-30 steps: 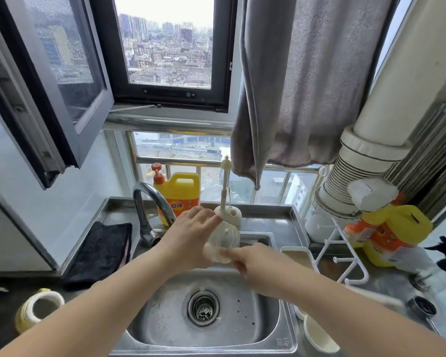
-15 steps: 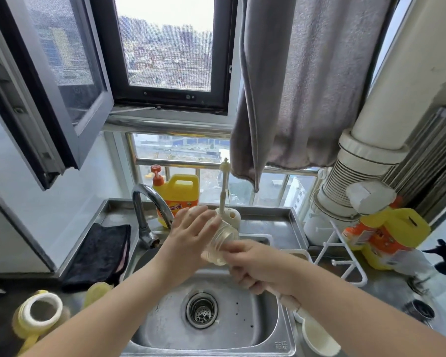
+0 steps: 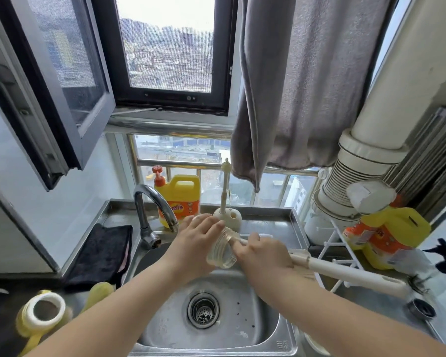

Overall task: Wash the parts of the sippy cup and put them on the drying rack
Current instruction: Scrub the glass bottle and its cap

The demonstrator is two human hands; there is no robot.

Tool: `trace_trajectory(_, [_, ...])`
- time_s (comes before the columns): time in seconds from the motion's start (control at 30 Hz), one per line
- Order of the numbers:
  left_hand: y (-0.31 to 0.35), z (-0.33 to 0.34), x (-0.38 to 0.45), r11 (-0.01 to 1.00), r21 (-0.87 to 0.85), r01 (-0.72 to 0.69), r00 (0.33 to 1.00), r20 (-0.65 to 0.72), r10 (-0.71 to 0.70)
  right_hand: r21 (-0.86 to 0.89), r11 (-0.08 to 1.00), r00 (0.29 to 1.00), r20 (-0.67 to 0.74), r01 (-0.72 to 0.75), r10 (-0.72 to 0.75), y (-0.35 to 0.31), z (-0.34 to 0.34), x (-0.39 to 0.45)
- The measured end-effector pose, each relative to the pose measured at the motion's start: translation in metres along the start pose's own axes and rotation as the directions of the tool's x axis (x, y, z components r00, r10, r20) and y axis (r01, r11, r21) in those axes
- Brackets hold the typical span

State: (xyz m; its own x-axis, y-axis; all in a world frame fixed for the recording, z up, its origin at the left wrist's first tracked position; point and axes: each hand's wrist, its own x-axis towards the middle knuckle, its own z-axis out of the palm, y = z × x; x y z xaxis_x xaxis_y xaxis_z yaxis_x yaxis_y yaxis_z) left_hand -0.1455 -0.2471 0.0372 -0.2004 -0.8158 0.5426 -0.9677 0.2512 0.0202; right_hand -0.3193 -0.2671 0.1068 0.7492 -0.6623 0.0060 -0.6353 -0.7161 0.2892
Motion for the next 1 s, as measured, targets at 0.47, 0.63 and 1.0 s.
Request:
trace_trajectory(0.47, [-0.005, 0.000, -0.012, 0.996, 0.089, -0.018, 0.975, -0.218, 0.038, 0.862, -0.073, 0.840, 0.466, -0.502, -0.278, 0.009, -0.008, -0.012])
trace_trajectory(0.63, [-0.008, 0.008, -0.017, 0.999, 0.049, -0.004, 0.996, -0.084, 0.008, 0.397, 0.917, 0.983, 0.176, -0.028, -0.046, 0.008, 0.002, -0.015])
trace_trajectory(1.0, [-0.018, -0.002, -0.007, 0.984, 0.154, -0.092, 0.996, 0.033, 0.088, 0.728, 0.640, 0.932, 0.358, -0.247, -0.047, 0.000, 0.002, -0.017])
